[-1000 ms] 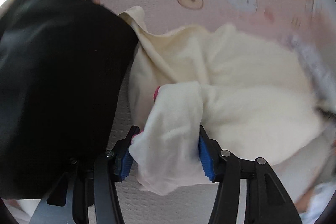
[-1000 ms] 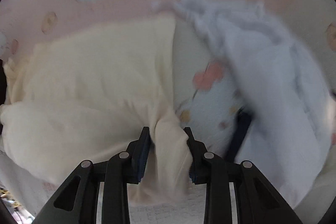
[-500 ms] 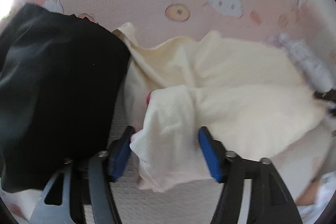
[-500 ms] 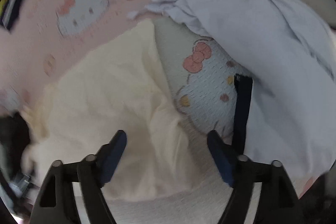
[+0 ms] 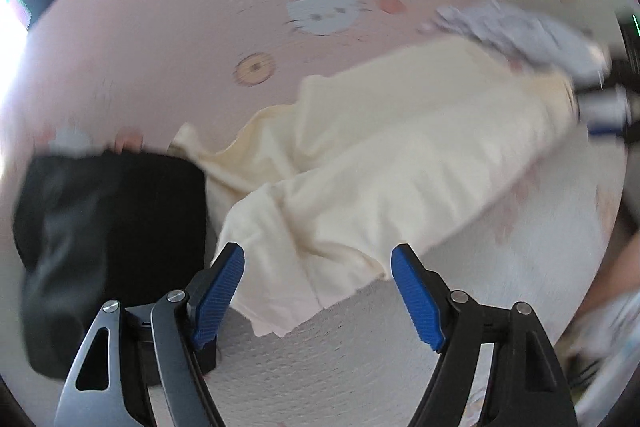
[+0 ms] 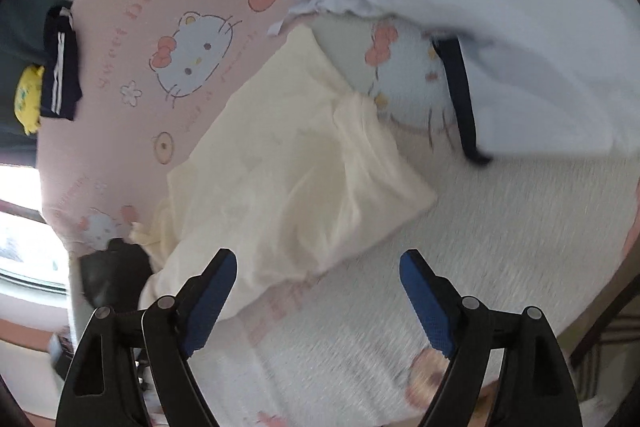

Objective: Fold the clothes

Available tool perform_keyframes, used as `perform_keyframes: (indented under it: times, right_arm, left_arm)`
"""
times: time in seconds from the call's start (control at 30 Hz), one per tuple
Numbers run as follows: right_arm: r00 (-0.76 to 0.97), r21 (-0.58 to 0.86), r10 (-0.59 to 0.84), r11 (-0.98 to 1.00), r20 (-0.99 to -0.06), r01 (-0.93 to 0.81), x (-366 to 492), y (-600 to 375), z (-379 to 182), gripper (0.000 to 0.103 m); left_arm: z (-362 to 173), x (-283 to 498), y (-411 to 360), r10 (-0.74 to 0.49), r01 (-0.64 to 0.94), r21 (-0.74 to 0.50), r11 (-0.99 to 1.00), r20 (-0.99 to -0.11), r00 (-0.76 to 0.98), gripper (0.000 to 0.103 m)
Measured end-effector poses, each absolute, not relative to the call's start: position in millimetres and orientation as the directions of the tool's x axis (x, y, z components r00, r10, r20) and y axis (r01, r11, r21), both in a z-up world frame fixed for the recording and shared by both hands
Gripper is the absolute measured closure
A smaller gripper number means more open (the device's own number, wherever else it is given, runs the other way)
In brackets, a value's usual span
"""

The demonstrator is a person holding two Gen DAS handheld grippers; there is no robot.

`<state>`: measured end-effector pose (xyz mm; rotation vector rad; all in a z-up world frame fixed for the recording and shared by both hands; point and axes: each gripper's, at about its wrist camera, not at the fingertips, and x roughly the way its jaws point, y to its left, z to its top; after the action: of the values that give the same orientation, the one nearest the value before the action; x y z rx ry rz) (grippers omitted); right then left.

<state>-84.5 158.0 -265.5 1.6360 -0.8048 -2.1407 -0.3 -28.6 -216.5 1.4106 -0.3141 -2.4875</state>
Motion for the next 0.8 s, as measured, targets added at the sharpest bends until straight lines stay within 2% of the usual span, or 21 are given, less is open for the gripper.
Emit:
perform_keyframes:
  times: [0.2,0.3,0.43,0.63,0.8]
  right_arm:
    - [-0.288,0.698,-0.641,-0.695,-0.711,-0.176,-75,173,-279,0.018]
    - [-0.286,0.713,-0.654,-0.661,-0.700,-0.232,-74,178,-287,0.017]
    - [-0.272,0.740,-0.689,-0.610,-0.672,-0.285,-75,175,-299,0.016]
    - [-0.236,0.719,-0.680,-0.638,-0.694,-0.274,-79,158,-305,0.016]
    - [-0.261,0.752,-0.707,-0.595,-0.657,-0.284,-84,150,-315,0.014]
  left_arm:
    - [-253,4,22,-0.508,-0.124,0.647,-0.752,-0.689,-0.517,0.028]
    - [-272,10,39,-0.562,-0.219,0.749,-0.626,-0.628,-0.539,0.028]
    - [-282,15,42,-0.567,-0.274,0.777,-0.567,-0.609,-0.555,0.028]
    - [-285,17,40,-0.493,-0.332,0.713,-0.617,-0.679,-0.543,0.028]
    - [-297,13,39,-0.489,-0.351,0.720,-0.599,-0.676,-0.551,0.026]
